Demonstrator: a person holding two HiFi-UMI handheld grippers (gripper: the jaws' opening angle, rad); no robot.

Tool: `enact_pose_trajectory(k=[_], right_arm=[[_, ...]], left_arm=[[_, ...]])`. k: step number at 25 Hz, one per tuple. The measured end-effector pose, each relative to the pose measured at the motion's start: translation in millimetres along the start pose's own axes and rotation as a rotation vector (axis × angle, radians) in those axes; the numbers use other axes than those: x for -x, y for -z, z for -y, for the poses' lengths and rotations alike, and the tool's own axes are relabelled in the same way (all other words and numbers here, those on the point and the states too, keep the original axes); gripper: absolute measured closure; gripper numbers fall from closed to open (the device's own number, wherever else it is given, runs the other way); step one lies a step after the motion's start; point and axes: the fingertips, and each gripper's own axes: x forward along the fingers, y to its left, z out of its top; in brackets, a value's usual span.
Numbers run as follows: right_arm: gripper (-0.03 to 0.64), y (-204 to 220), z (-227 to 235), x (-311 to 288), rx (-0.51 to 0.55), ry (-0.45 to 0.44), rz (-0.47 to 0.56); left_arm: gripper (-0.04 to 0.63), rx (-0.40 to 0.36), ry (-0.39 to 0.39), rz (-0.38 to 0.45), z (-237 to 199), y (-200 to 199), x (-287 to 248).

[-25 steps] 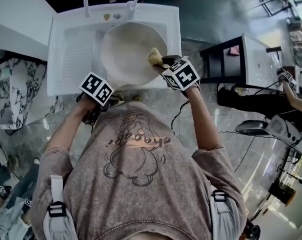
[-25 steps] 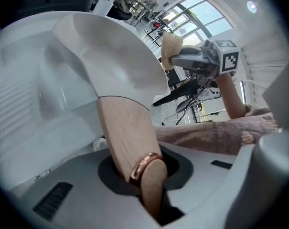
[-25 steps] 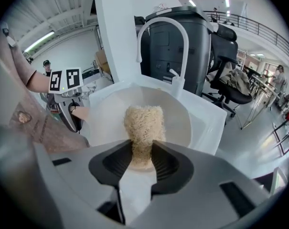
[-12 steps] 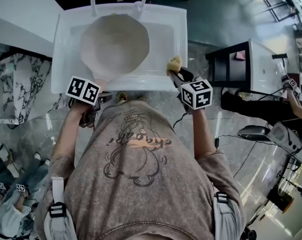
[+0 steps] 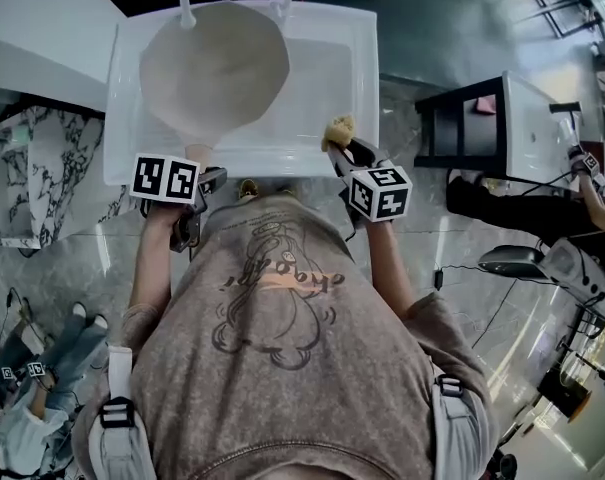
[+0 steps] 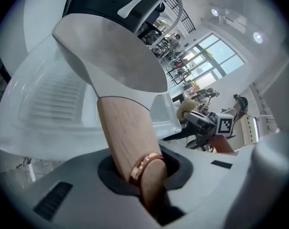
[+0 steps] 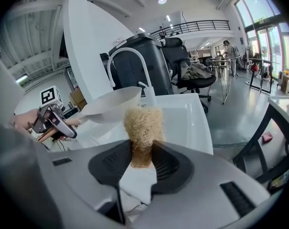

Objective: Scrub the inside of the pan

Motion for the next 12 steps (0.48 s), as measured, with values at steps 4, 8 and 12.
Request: enact_pose_trajectory(k=[4, 8, 12], right_arm=[[0.474, 4, 2, -1, -0.022, -0.011, -0.003], [0.476, 6, -5, -7, -0.017, -0.031, -0.014], [0.477, 6, -8, -12, -0.011, -0.035, -0.024]], left_arm=[[0.526, 0.008, 0.008, 0.013, 3, -2, 1], [0.526, 0.015, 0.011, 0.011, 1, -1, 0], [0.526, 0.028, 0.022, 0.014, 2, -1, 0]])
